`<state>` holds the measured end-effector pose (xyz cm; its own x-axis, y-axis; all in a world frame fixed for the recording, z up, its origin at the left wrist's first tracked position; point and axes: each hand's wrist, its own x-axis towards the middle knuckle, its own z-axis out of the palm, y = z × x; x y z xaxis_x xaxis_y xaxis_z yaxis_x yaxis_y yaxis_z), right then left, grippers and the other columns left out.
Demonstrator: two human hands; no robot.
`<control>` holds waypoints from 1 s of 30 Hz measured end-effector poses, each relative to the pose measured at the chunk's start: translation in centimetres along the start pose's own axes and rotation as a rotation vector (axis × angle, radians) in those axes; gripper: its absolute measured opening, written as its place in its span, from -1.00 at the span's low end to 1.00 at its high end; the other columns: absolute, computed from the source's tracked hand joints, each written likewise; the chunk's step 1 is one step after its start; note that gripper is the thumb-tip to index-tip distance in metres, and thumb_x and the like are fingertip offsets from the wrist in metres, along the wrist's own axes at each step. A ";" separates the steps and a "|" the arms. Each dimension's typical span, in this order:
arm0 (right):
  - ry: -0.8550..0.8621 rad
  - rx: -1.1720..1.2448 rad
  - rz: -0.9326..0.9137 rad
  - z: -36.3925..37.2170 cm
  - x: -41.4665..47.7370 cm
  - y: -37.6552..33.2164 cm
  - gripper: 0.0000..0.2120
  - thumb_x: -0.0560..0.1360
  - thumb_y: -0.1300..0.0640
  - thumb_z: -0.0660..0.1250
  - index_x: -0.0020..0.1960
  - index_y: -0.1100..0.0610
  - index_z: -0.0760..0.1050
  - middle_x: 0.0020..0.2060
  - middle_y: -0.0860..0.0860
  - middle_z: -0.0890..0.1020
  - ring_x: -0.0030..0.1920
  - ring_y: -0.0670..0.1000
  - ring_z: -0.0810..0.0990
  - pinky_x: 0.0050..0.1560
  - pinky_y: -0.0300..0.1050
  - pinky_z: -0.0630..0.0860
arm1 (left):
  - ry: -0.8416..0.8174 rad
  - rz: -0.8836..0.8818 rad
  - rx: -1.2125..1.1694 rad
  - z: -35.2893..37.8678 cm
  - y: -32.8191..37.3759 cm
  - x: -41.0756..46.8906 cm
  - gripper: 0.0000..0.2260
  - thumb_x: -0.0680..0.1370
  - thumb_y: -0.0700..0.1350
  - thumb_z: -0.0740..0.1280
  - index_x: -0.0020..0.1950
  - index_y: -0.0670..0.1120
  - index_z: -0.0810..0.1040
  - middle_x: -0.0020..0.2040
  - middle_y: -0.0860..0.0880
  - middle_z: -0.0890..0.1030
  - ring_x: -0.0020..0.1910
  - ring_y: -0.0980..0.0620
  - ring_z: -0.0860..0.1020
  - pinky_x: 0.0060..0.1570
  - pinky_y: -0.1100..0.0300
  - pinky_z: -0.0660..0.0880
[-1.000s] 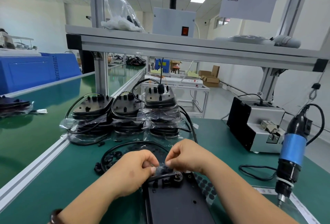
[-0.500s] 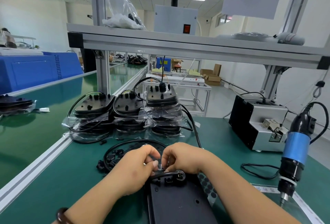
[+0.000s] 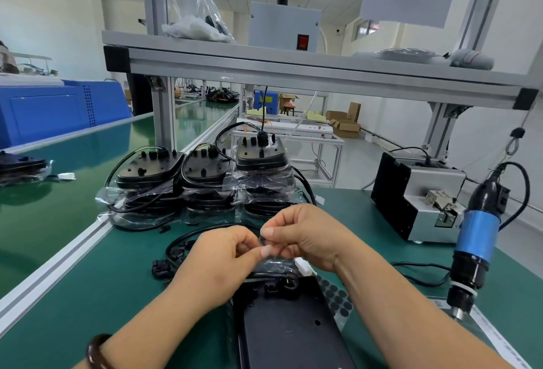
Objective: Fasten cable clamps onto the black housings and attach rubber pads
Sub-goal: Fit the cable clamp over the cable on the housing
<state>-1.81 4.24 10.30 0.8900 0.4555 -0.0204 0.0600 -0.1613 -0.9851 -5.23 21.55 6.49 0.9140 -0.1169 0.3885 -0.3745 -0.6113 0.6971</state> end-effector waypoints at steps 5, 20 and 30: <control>0.047 -0.061 -0.052 0.5 0.0 0.0 -0.79 0.44 0.14 0.47 -0.36 0.08 0.57 -0.41 0.05 0.59 -0.47 -0.10 0.49 -0.45 -0.30 0.34 | -0.059 0.065 0.059 -0.3 0.4 0.0 -0.85 0.55 0.04 0.30 -0.21 0.14 0.57 -0.32 0.12 0.59 -0.36 0.23 0.49 -0.29 0.32 0.46; -0.023 0.147 -0.051 -0.1 -0.3 0.1 -0.89 0.49 0.36 0.35 -0.14 0.22 0.62 -0.38 0.07 0.62 -0.42 -0.11 0.56 -0.37 -0.34 0.52 | -0.200 0.056 -0.126 -0.9 0.7 -0.2 -0.88 0.56 -0.04 0.32 -0.17 0.05 0.60 -0.24 0.04 0.63 -0.28 0.07 0.54 -0.18 0.21 0.53; -0.076 -0.104 0.049 -0.3 -1.0 -0.7 -0.91 0.45 0.38 0.39 -0.20 0.26 0.60 -0.43 0.03 0.60 -0.49 -0.13 0.54 -0.48 -0.35 0.45 | -0.510 0.102 -0.113 -3.3 0.2 0.4 -0.96 0.44 0.03 0.47 -0.13 0.16 0.65 -0.24 0.10 0.65 -0.26 0.22 0.54 -0.16 0.28 0.51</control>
<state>-2.62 3.61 11.10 0.8567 0.5087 -0.0850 0.0668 -0.2730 -0.9597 -5.43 24.00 8.77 0.8210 -0.5547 0.1349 -0.4546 -0.4922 0.7424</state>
